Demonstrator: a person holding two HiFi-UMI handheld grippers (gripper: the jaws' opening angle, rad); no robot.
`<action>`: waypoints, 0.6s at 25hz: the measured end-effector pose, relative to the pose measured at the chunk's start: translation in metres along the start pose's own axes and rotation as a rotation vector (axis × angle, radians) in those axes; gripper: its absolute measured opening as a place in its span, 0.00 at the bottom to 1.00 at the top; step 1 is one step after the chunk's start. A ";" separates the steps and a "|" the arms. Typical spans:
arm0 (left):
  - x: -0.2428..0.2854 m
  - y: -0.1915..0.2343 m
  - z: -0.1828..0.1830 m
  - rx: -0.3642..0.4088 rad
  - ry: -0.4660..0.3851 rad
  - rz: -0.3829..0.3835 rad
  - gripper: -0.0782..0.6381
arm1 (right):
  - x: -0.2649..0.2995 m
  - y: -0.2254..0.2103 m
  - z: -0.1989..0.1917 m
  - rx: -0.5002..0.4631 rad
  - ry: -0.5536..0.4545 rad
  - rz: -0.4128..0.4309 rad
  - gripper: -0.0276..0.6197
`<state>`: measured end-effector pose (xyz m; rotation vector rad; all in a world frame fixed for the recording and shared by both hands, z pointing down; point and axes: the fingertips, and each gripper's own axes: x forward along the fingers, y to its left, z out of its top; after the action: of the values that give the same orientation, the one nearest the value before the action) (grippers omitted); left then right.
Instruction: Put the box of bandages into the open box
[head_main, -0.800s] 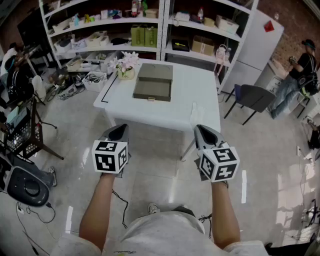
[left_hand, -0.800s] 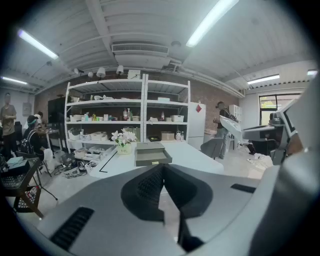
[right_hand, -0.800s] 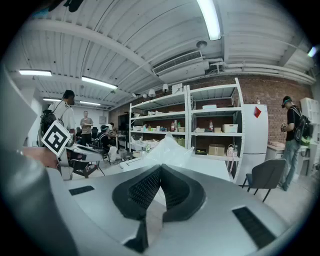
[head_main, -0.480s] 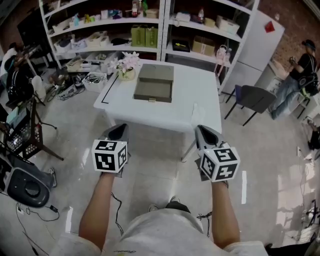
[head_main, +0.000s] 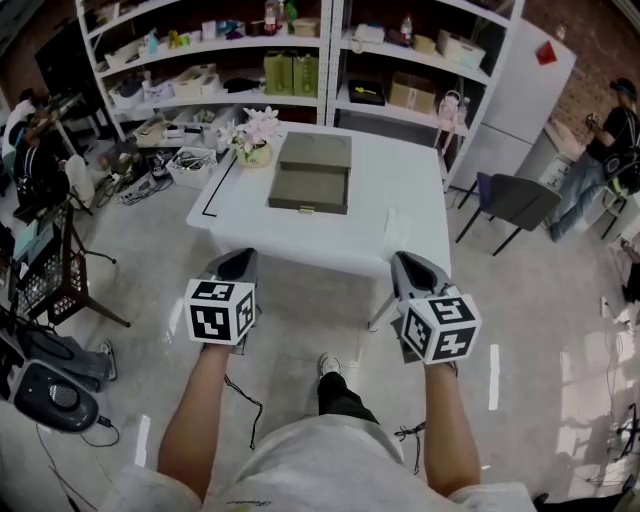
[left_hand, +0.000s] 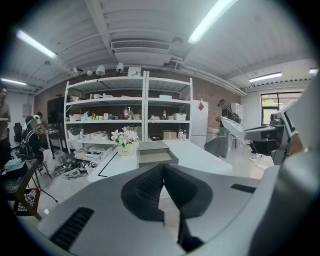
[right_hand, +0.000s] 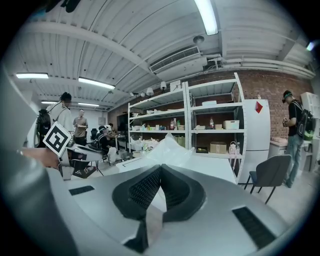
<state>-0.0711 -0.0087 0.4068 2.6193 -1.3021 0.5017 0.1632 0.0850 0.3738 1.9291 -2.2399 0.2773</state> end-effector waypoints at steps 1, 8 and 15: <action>0.005 0.003 0.001 0.000 0.001 0.003 0.11 | 0.006 -0.003 0.000 0.002 -0.001 0.001 0.05; 0.052 0.021 0.014 0.003 0.019 0.015 0.11 | 0.056 -0.024 0.007 0.023 0.000 0.029 0.05; 0.095 0.038 0.029 -0.005 0.043 0.040 0.11 | 0.108 -0.046 0.017 0.026 0.013 0.065 0.05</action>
<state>-0.0419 -0.1106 0.4159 2.5684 -1.3433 0.5575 0.1928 -0.0289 0.3860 1.8636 -2.3054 0.3288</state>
